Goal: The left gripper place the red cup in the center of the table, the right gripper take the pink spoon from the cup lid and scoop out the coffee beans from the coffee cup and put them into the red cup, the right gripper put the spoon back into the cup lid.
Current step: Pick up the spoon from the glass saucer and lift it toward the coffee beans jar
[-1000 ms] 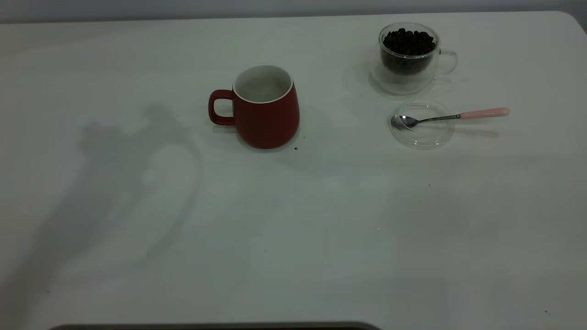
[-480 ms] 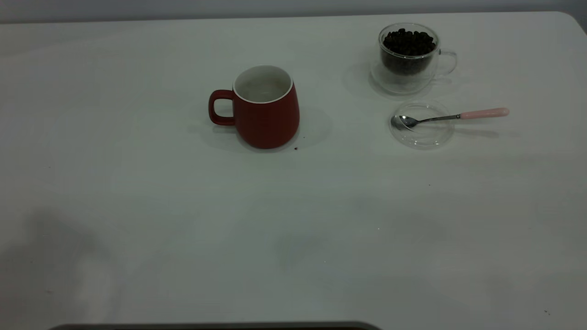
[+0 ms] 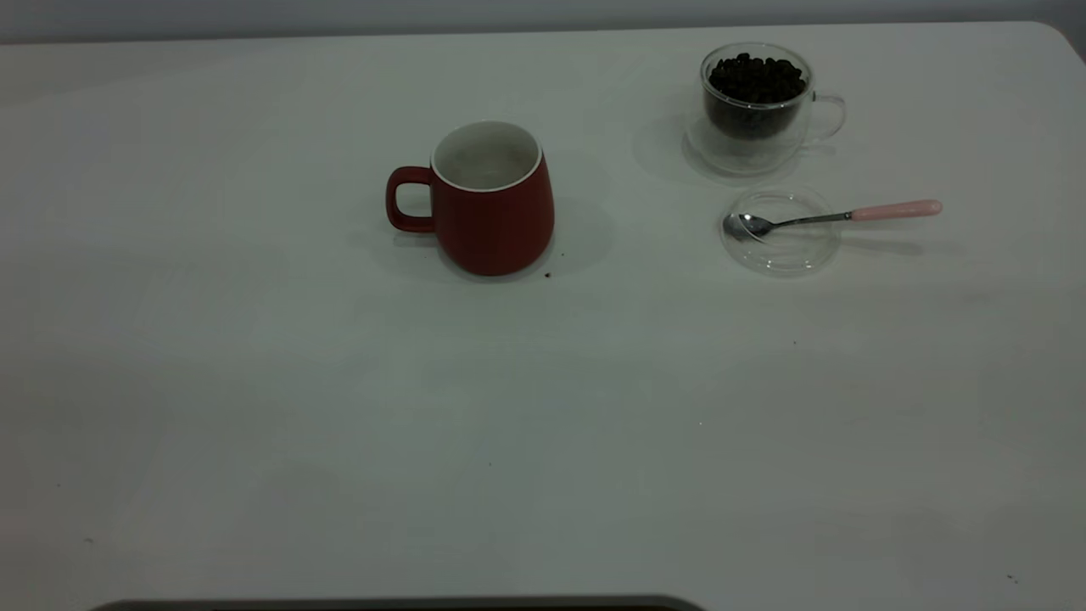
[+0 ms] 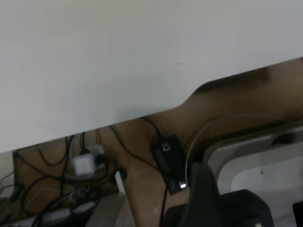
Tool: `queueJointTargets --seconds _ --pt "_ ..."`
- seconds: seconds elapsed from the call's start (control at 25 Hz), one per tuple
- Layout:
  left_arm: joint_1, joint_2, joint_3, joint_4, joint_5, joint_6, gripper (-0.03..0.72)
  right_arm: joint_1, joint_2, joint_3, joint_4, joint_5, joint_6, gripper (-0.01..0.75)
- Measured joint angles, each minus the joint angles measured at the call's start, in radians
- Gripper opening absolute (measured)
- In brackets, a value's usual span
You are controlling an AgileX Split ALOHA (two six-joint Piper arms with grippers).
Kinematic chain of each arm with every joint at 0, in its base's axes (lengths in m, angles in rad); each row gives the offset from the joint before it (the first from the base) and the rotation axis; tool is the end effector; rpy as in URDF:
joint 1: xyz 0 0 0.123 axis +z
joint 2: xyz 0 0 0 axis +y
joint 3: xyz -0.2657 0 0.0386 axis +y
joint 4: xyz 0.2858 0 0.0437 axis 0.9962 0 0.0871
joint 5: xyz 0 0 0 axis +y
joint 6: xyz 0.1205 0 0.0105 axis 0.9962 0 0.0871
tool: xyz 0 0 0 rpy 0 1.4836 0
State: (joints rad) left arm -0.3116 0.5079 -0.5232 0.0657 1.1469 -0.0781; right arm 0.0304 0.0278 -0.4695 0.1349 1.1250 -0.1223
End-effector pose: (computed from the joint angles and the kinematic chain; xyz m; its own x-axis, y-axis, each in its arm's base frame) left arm 0.1283 -0.0337 0.2297 -0.8357 0.2157 -0.5051 0.2350 0.9716 0.0260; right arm 0.0743 0.0169 0.2636 -0.5487 -0.0800 -0.8322 -0.1661 0.9860 0.0147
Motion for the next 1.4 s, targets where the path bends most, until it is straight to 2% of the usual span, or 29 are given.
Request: queueJointTargets --seconds 0.6,0.68,0.92,1.0,1.4 --pt "0.003 -0.331 0.036 -0.003 -0.027 -0.015 0.586 0.0 0.0 0.0 0.0 0.0 0.0 0.502" --pt "0.036 -0.365 0.036 -0.011 -0.025 -0.015 0.586 0.0 0.0 0.0 0.0 0.0 0.0 0.502" --pt "0.274 -0.435 0.036 -0.023 -0.022 -0.015 0.586 0.0 0.0 0.0 0.0 0.0 0.0 0.502" --pt "0.313 -0.482 0.036 -0.023 -0.022 -0.015 0.586 0.0 0.0 0.0 0.0 0.0 0.0 0.502" --pt "0.326 -0.526 0.036 -0.024 -0.006 -0.016 0.586 0.0 0.0 0.0 0.001 0.0 0.0 0.502"
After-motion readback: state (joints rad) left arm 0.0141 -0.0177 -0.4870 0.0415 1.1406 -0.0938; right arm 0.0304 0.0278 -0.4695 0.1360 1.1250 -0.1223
